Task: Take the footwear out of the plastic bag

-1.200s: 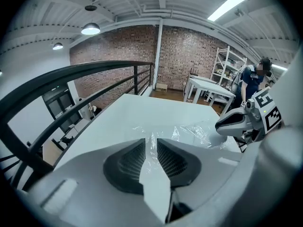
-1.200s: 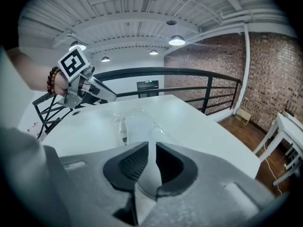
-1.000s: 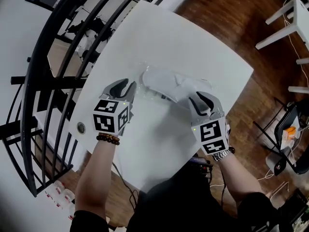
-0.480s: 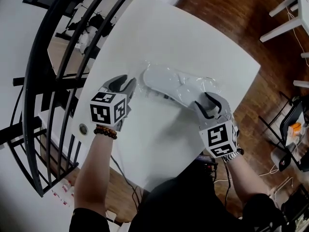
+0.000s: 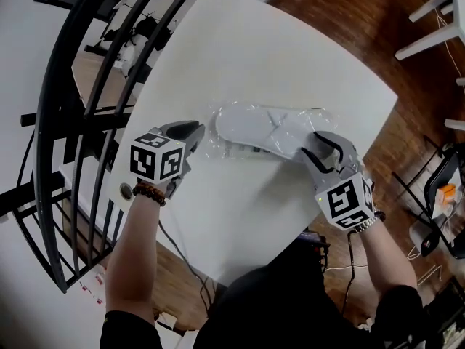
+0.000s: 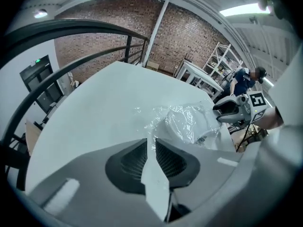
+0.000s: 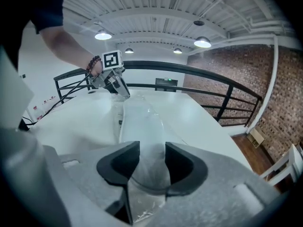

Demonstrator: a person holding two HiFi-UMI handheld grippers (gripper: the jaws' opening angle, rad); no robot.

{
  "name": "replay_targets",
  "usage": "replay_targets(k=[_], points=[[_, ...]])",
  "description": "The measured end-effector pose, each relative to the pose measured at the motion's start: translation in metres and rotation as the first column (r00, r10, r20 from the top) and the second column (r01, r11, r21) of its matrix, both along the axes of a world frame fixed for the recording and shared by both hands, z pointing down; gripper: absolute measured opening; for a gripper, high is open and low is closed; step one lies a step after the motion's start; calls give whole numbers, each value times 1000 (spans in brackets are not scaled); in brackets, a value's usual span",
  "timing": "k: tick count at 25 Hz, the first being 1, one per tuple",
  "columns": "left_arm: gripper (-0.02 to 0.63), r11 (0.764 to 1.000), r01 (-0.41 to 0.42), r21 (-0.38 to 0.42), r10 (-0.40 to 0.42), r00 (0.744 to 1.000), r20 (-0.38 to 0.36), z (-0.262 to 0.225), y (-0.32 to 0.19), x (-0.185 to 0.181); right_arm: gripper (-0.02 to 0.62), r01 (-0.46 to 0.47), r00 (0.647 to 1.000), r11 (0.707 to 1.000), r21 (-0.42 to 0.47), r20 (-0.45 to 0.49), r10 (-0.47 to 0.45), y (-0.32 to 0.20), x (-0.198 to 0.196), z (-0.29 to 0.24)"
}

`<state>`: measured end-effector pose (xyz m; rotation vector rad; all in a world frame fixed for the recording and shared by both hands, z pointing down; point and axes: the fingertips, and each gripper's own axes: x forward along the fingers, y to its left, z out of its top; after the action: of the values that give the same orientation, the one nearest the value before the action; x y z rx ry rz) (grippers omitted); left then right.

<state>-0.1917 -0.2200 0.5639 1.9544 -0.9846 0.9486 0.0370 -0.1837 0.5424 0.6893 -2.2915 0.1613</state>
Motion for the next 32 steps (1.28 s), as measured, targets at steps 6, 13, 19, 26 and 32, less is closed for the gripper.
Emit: replay_targets(k=[6,13,19,26,32], points=[[69,991,-97,-91,85,988,-125,4,18,20,150,78,997,997,23,5,-78,1,1,1],[119,984,-64,-166,-6,920,-391,-6,21,31,150,129,992,991,39,-5,-129,-2,6,3],[181,972,-41,-230,-91,840,-535,-11,27,35,150,156,988,987,49,-9,-156,-3,6,4],[196,961,-83,-263,-53,880,-472,3,37,37,150,196,981,977,85,-24,-194,1,8,3],[165,945,-120,-304,-44,875,-481,5,44,46,149,245,969,964,103,-17,-245,3,3,-2]])
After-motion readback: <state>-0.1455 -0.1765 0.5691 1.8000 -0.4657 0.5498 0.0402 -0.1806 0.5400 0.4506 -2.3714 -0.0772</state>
